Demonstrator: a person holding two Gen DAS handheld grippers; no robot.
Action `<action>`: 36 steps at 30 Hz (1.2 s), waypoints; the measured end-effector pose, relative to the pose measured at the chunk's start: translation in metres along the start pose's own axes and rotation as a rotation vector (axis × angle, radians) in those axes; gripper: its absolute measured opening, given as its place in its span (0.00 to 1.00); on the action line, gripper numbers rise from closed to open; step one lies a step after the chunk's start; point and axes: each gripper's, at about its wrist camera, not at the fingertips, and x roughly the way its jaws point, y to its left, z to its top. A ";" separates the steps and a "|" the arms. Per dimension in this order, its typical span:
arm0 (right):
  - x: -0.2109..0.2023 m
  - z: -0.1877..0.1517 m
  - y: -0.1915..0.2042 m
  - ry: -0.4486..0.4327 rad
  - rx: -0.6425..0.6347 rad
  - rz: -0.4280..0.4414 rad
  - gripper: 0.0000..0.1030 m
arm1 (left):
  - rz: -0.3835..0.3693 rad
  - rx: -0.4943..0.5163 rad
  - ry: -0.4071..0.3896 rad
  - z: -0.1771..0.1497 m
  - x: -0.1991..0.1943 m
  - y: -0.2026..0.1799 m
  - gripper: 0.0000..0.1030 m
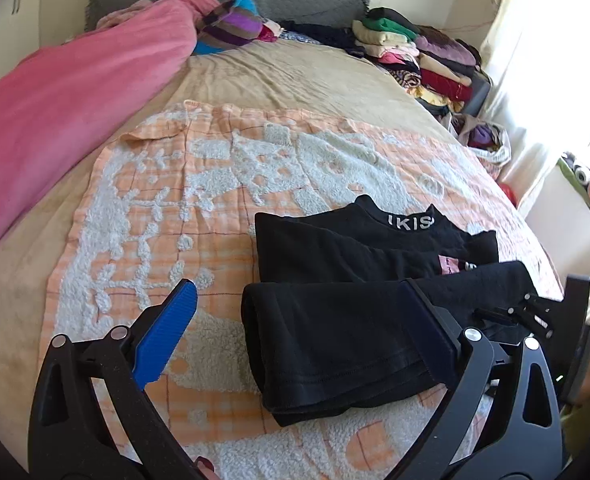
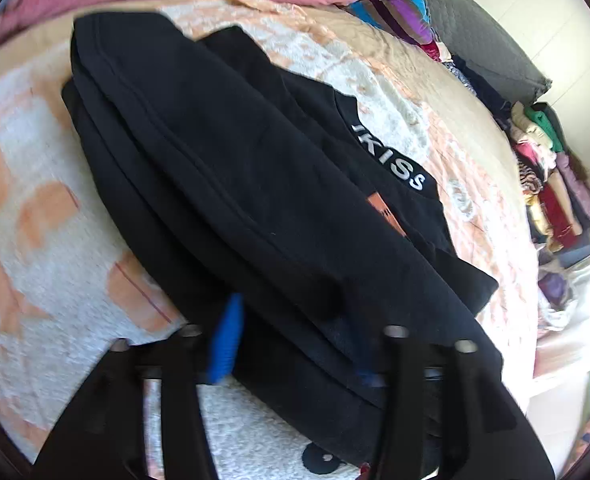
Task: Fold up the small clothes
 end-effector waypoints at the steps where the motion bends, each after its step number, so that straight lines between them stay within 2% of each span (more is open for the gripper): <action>1: -0.004 0.004 -0.006 -0.016 0.018 0.025 0.17 | -0.001 0.004 -0.007 0.000 -0.001 -0.001 0.91; 4: -0.012 0.013 -0.023 -0.034 0.069 0.046 0.14 | -0.025 -0.004 -0.029 0.003 -0.007 -0.002 0.90; 8: -0.006 0.035 -0.047 -0.033 0.106 0.021 0.12 | -0.045 0.007 -0.022 0.003 -0.007 -0.006 0.90; 14: 0.020 0.072 -0.083 0.007 0.144 -0.029 0.11 | -0.140 0.130 -0.023 -0.002 -0.006 -0.035 0.91; 19: 0.048 0.089 -0.099 0.050 0.182 -0.047 0.12 | -0.184 0.203 0.054 -0.015 0.015 -0.063 0.91; 21: 0.057 0.092 -0.102 0.063 0.200 -0.066 0.17 | -0.216 0.229 0.071 -0.020 0.019 -0.070 0.91; 23: 0.065 0.094 -0.106 0.077 0.217 -0.085 0.28 | -0.244 0.243 0.093 -0.025 0.025 -0.076 0.91; 24: 0.067 0.094 -0.110 0.081 0.230 -0.105 0.39 | -0.259 0.246 0.111 -0.029 0.031 -0.079 0.91; 25: 0.069 0.093 -0.112 0.082 0.243 -0.117 0.44 | -0.272 0.250 0.133 -0.032 0.037 -0.081 0.90; 27: 0.062 0.088 -0.124 0.055 0.285 -0.138 0.46 | -0.267 0.268 0.163 -0.039 0.046 -0.084 0.91; 28: 0.056 0.085 -0.129 0.039 0.305 -0.146 0.53 | -0.254 0.281 0.173 -0.042 0.051 -0.086 0.91; 30: 0.040 0.075 -0.140 -0.005 0.356 -0.148 0.54 | -0.237 0.288 0.182 -0.045 0.058 -0.085 0.91; 34: -0.009 0.033 -0.159 -0.101 0.494 -0.128 0.60 | -0.232 0.284 0.185 -0.045 0.061 -0.081 0.91; 36: -0.032 0.004 -0.157 -0.138 0.559 -0.068 0.60 | -0.252 0.297 0.188 -0.045 0.058 -0.081 0.90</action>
